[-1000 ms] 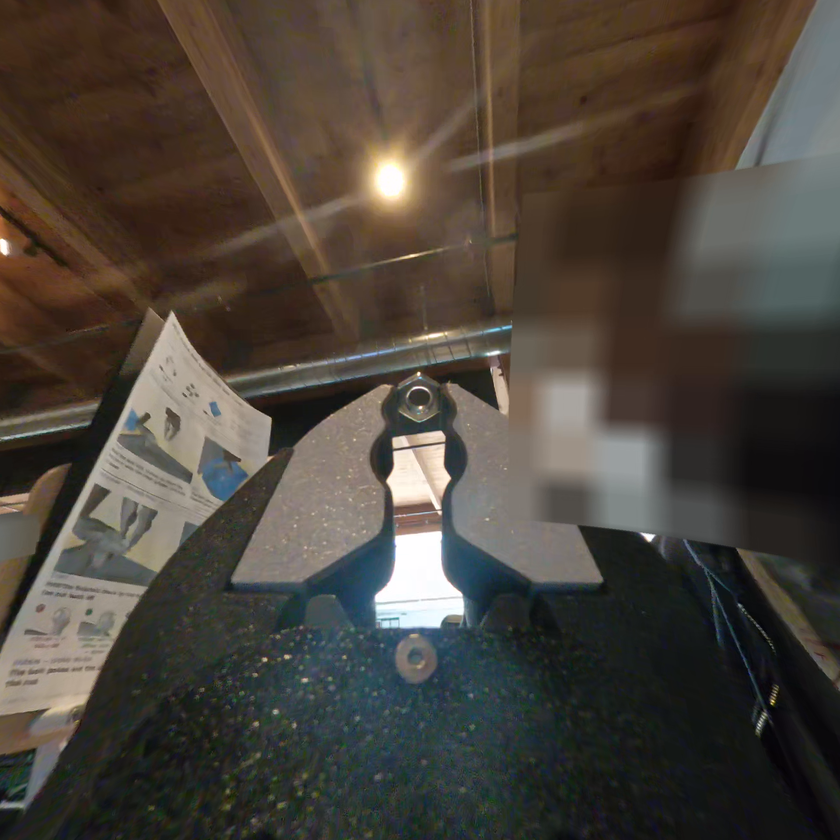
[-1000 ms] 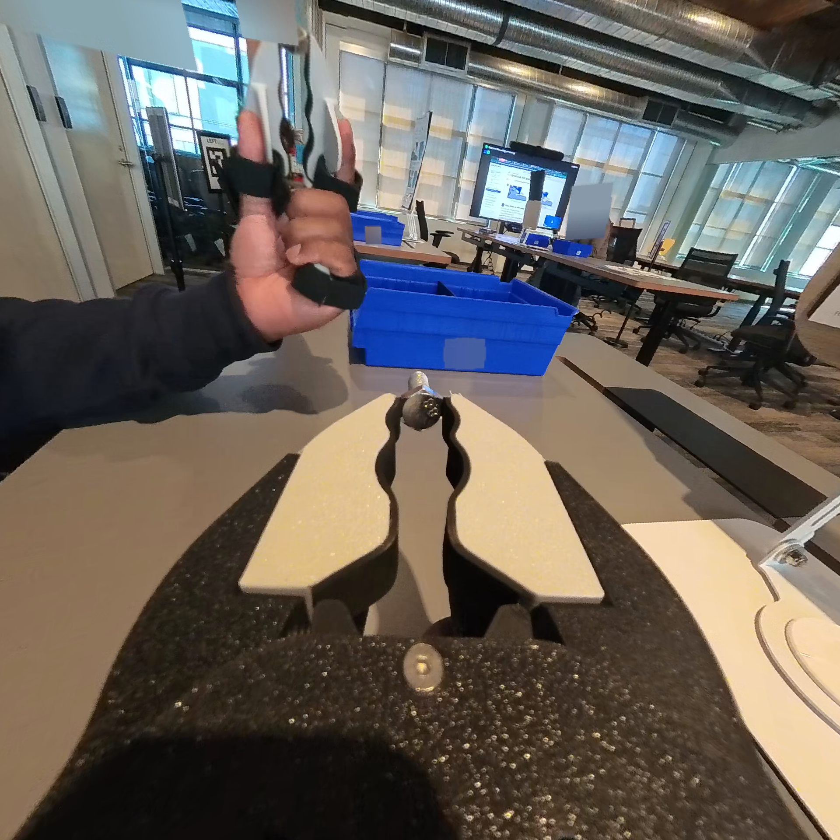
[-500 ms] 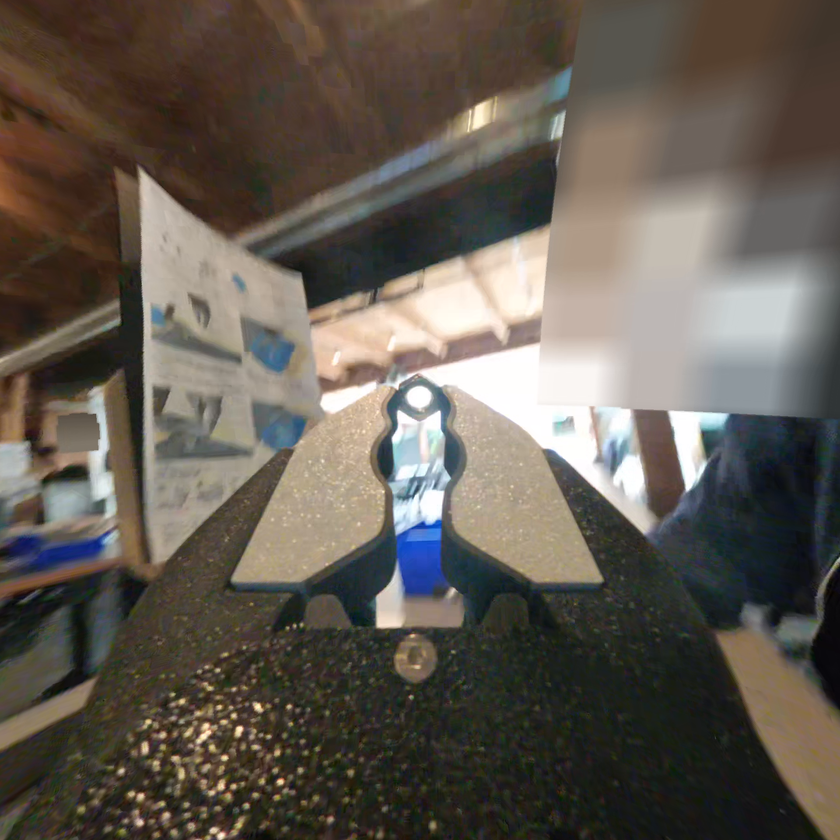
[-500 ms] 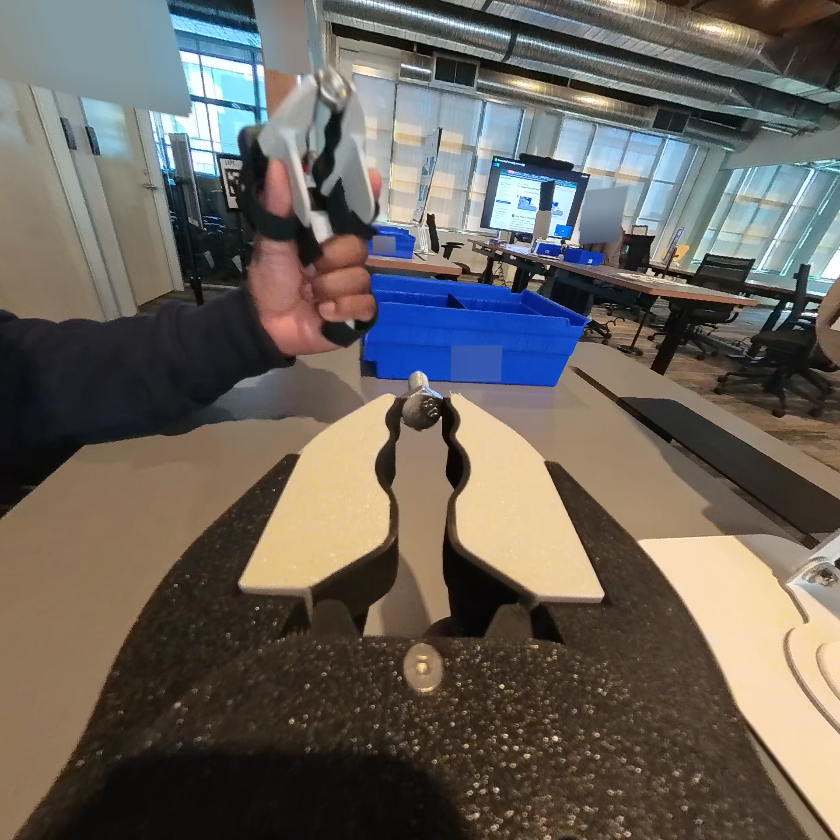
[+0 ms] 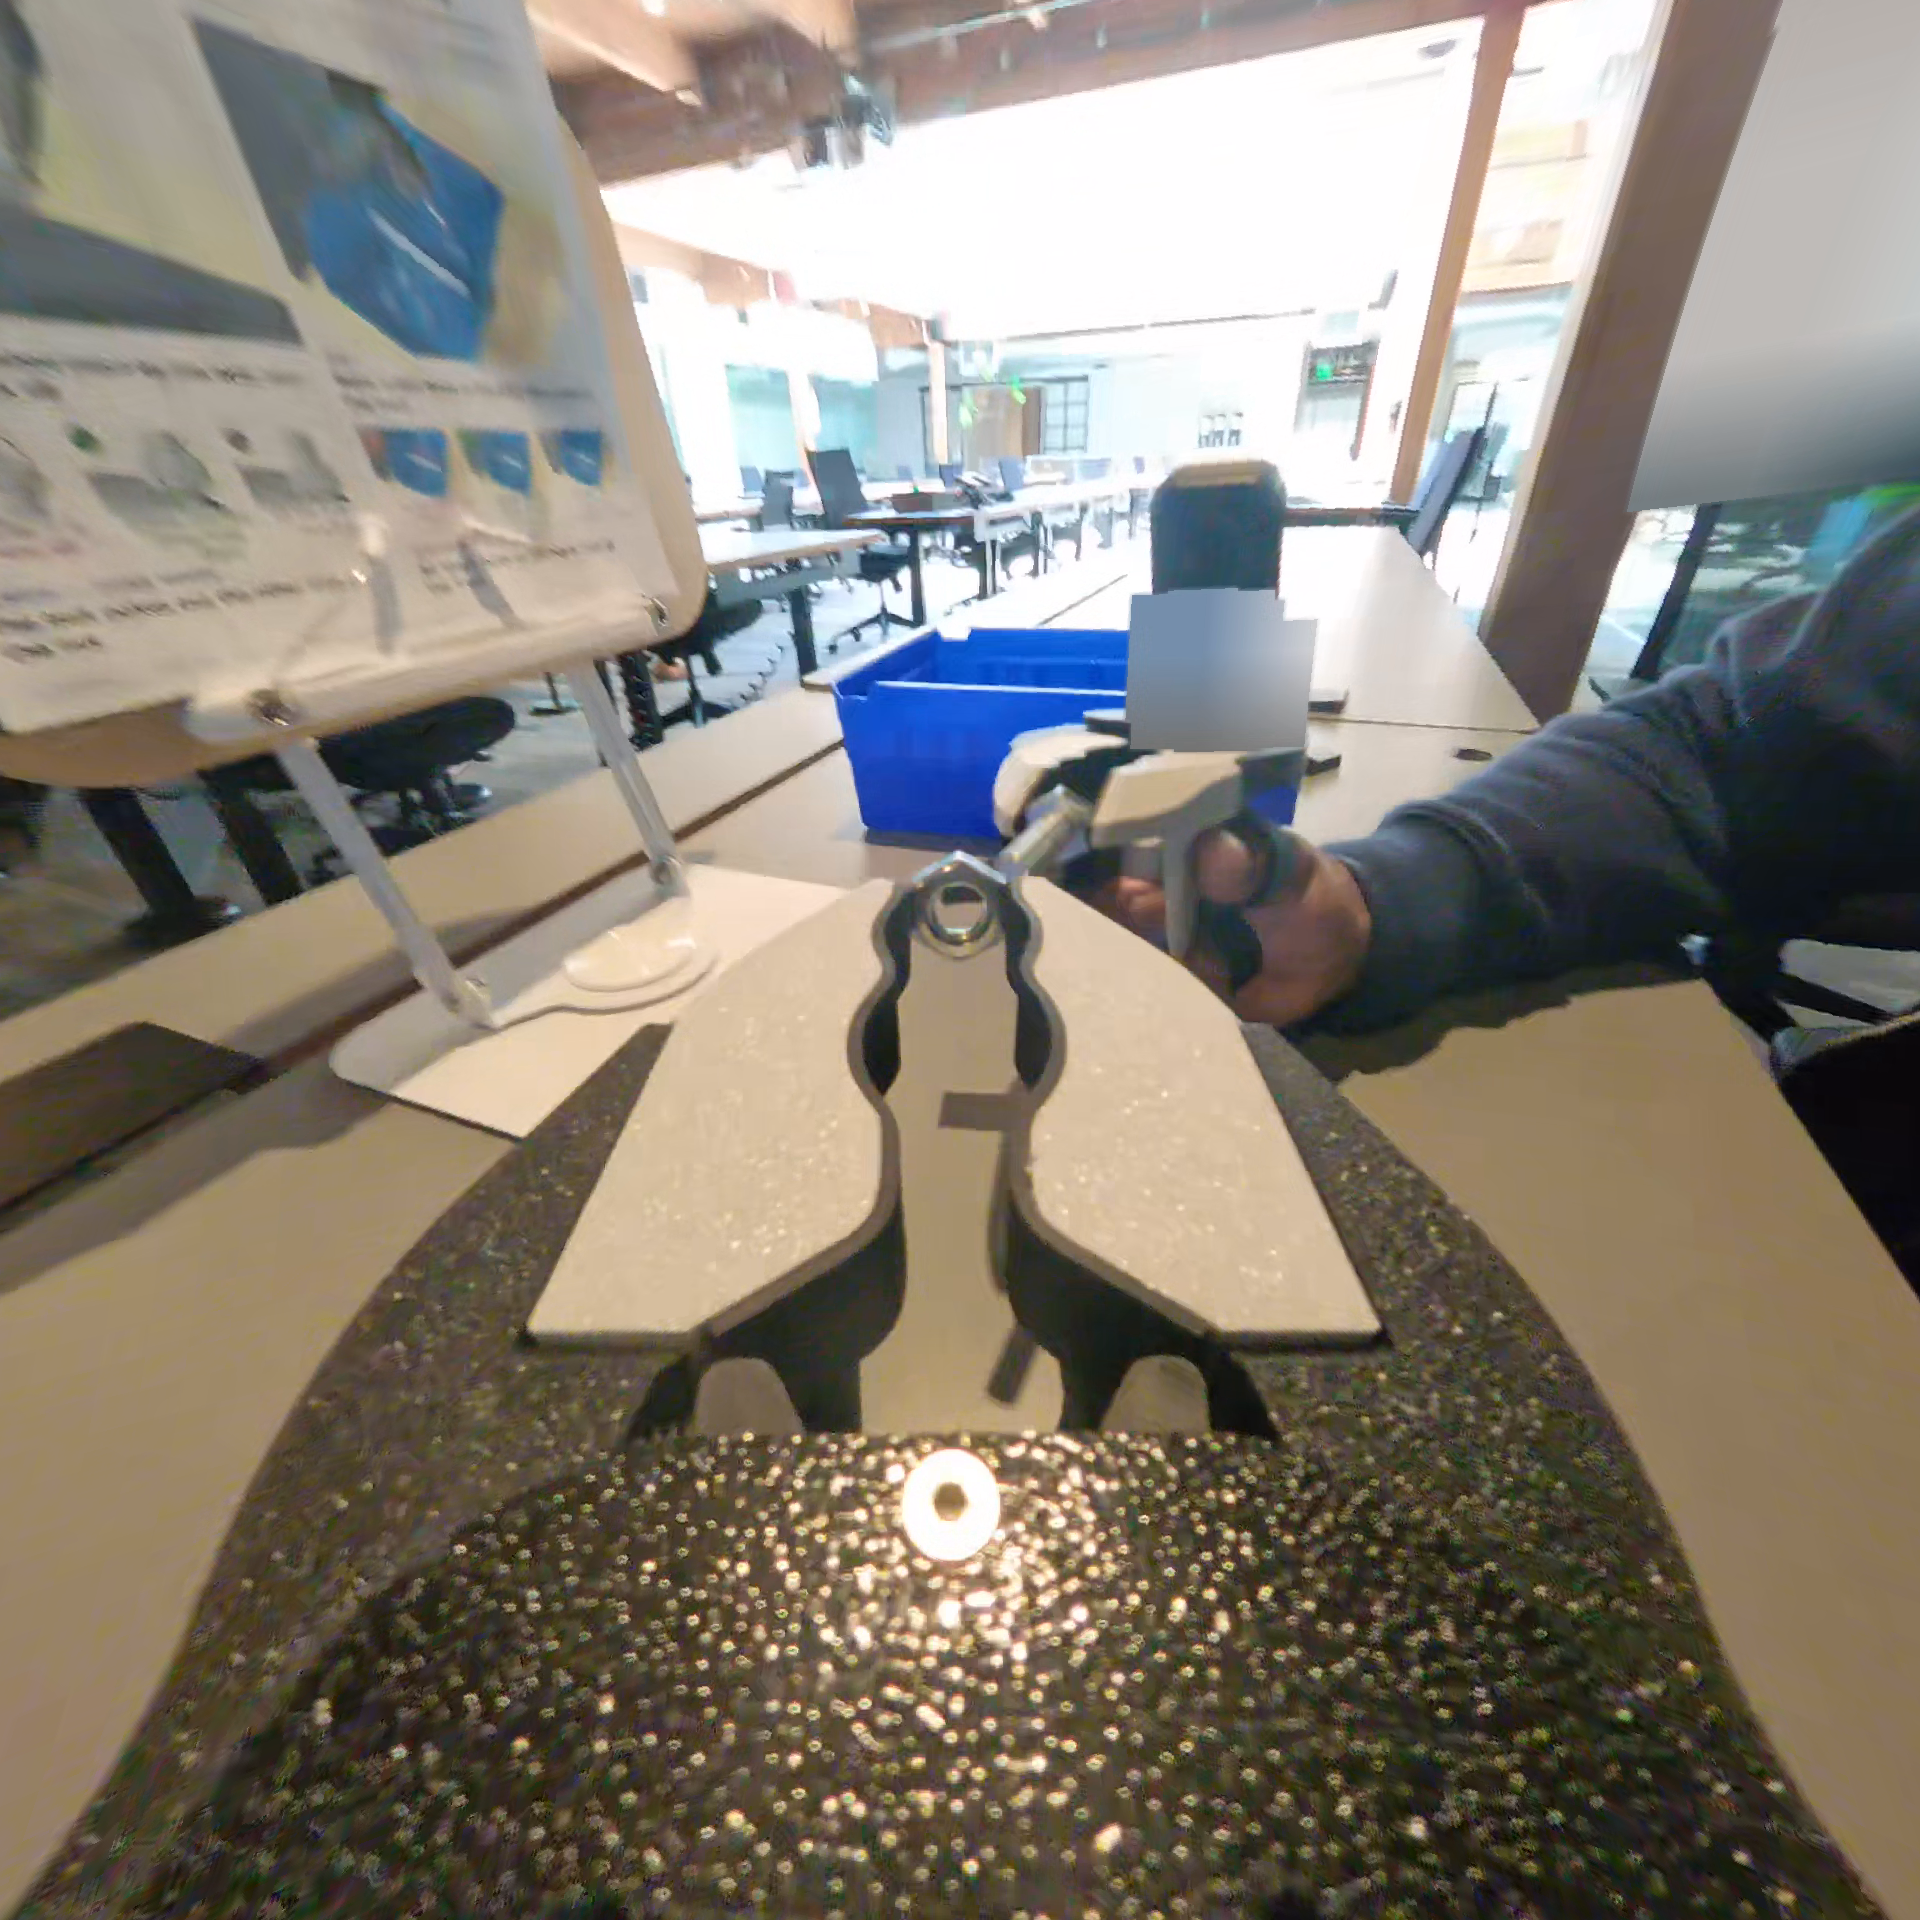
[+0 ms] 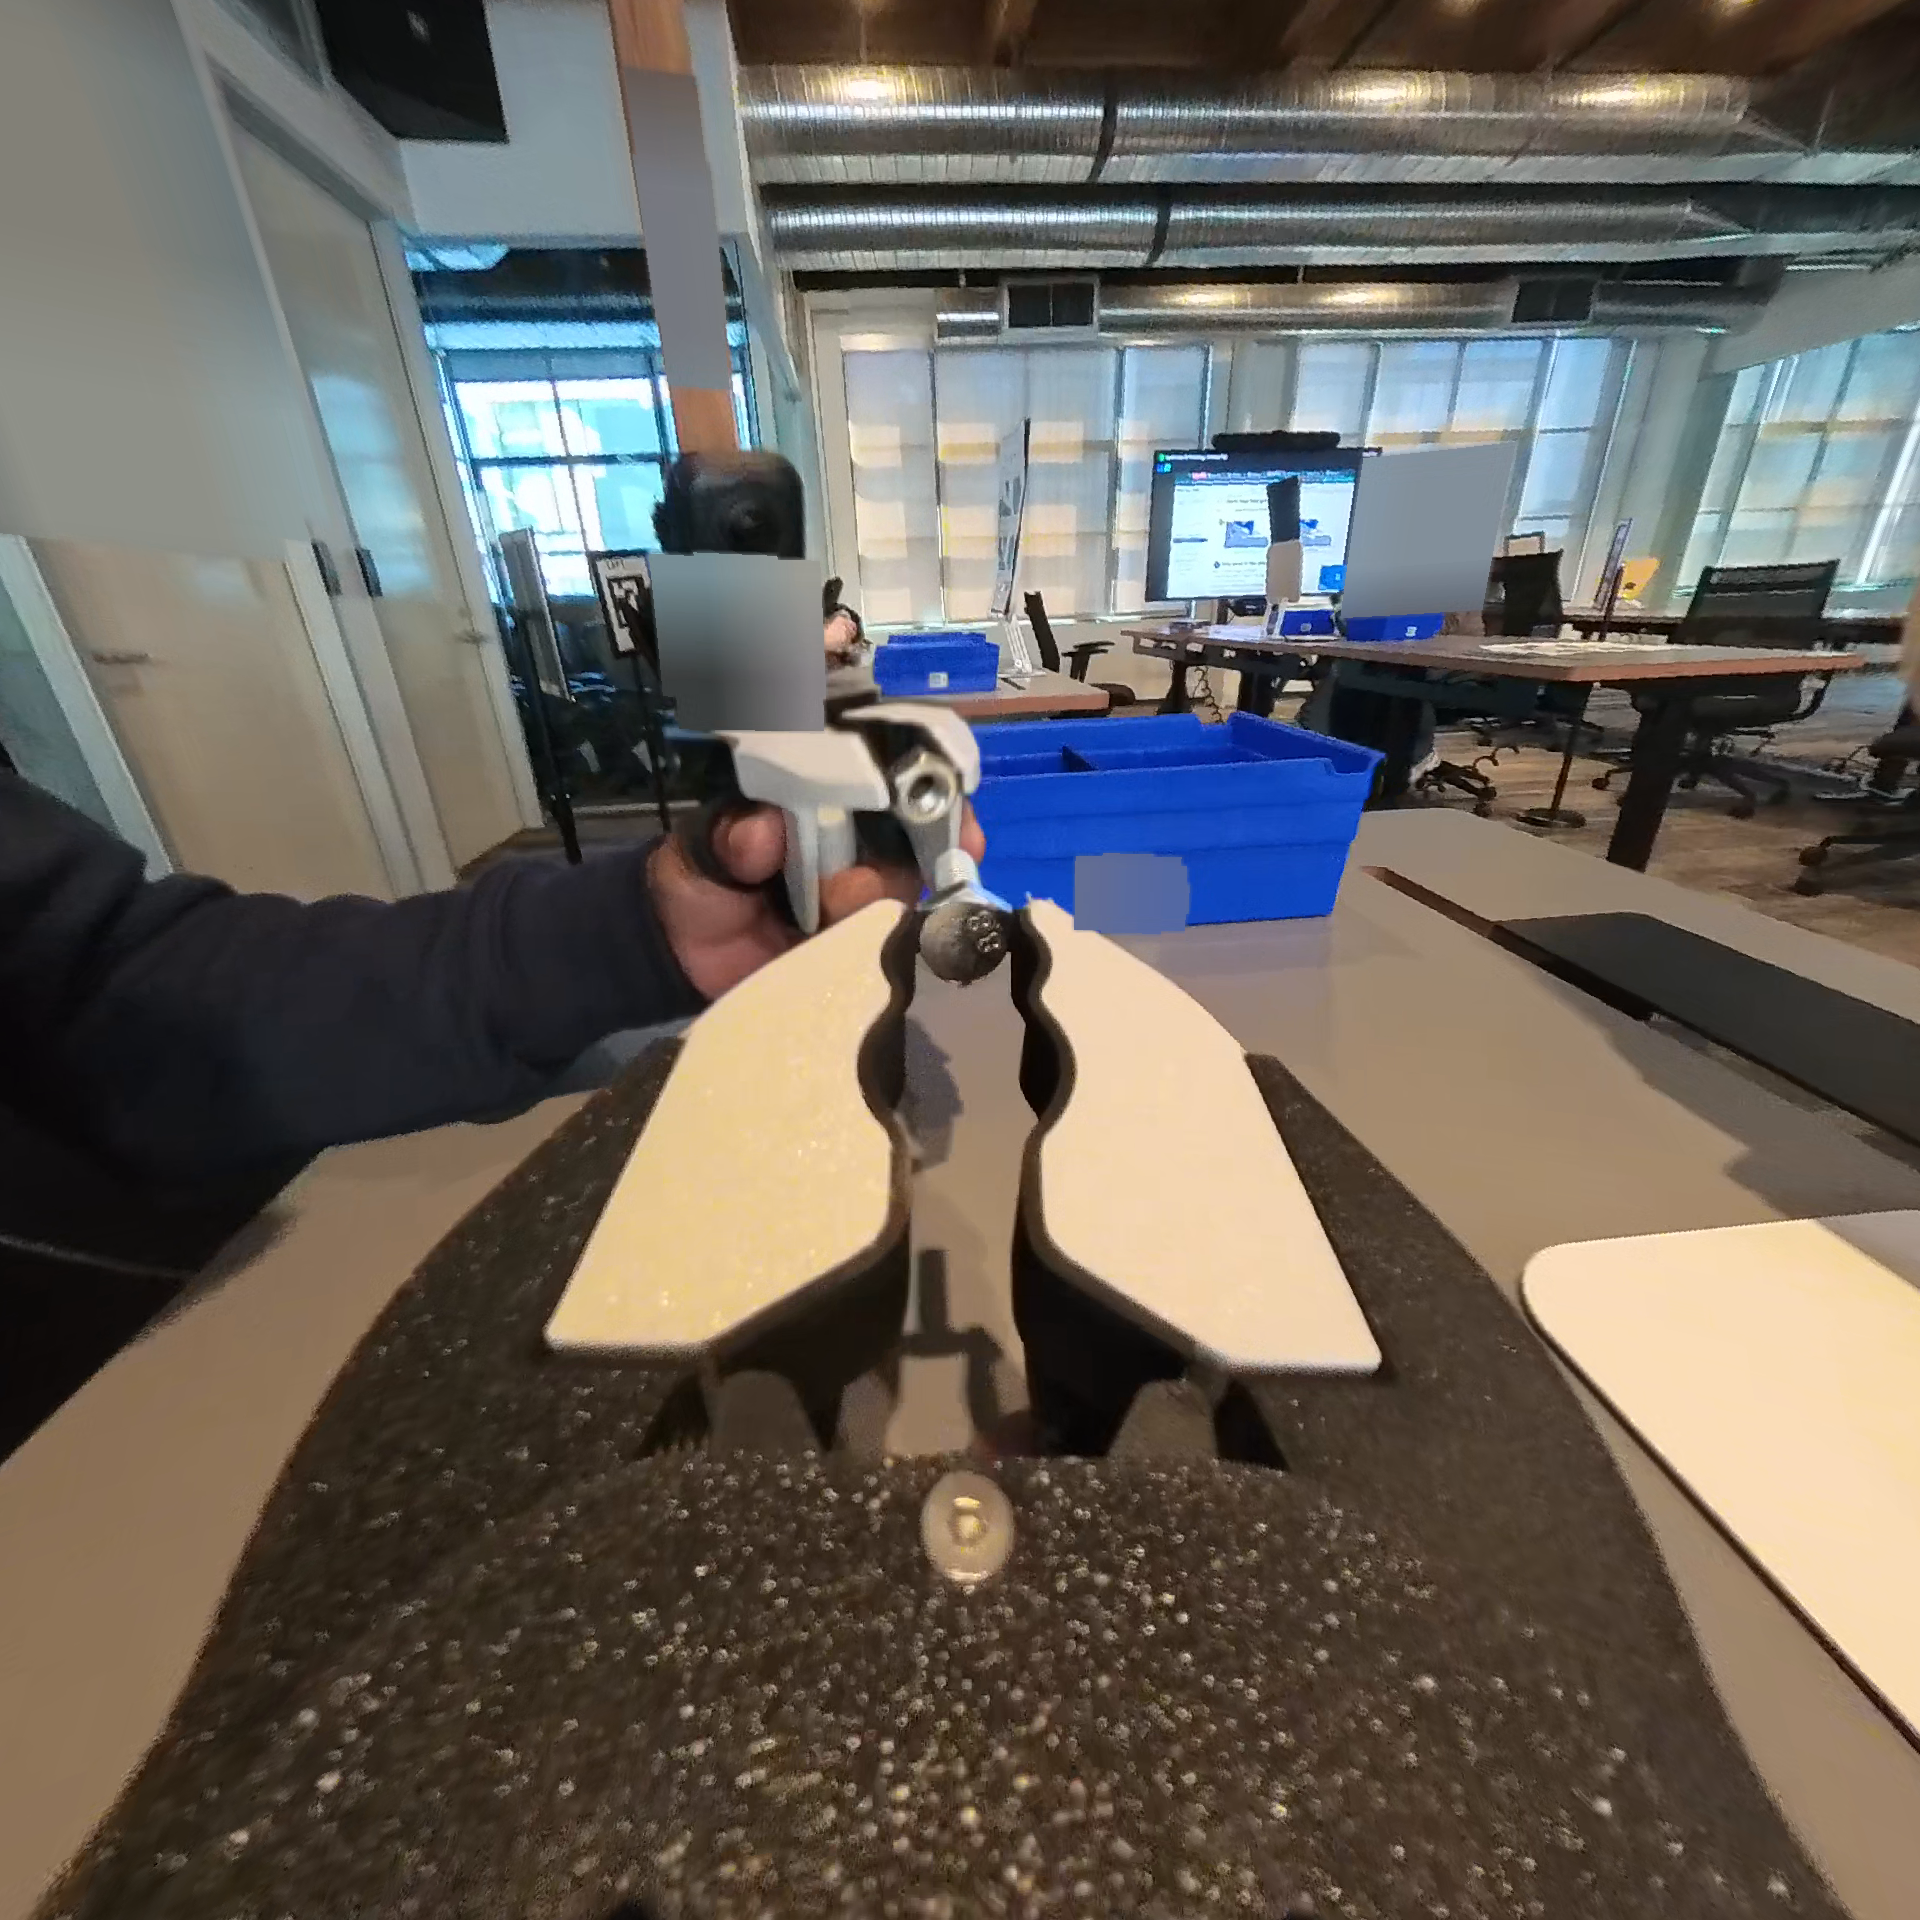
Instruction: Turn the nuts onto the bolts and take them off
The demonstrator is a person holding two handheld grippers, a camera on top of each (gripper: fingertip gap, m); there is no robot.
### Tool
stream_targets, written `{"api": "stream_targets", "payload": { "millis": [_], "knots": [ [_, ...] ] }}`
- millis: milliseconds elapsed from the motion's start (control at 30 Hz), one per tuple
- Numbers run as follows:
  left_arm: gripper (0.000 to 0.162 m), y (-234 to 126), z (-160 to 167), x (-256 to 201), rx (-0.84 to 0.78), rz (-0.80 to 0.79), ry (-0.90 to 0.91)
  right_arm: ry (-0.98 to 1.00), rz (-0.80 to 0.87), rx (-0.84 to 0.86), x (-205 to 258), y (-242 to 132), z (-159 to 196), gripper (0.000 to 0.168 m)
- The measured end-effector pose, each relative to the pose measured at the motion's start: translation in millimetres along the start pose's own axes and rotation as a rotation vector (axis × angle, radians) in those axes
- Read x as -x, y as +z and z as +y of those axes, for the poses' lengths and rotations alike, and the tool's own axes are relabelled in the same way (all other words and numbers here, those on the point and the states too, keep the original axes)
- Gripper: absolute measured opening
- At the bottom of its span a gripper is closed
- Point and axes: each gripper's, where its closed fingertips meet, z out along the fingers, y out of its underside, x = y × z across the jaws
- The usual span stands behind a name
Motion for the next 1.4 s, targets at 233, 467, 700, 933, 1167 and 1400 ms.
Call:
{"api": "stream_targets", "payload": {
  "millis": [233,467,700,933,1167,1400],
  "knots": [
    [0.016,10,6,-9,-0.016,0.075,-0.07,0.03,-0.026,-0.021,1,-4,-4,0.016],
    [0.016,8,-1,-14,-0.088,0.124,-0.102,0.039,-0.054,-0.018,8,-1,-2,0.016],
    [0.016,-40,-60,-8,-0.476,0.136,-0.116,0.063,-0.048,-0.031,6,-4,-3,0.016],
    [0.016,-70,-80,-5,-0.6,0.101,-0.059,0.077,-0.055,-0.033,6,-3,-1,0.016],
    [0.016,-26,-43,-15,-0.312,0.11,-0.027,0.075,-0.075,-0.024,10,-1,1,0.016],
    [0.016,-17,-30,-14,-0.242,0.11,-0.051,0.081,-0.09,-0.018,11,-1,3,0.016]
  ]
}}
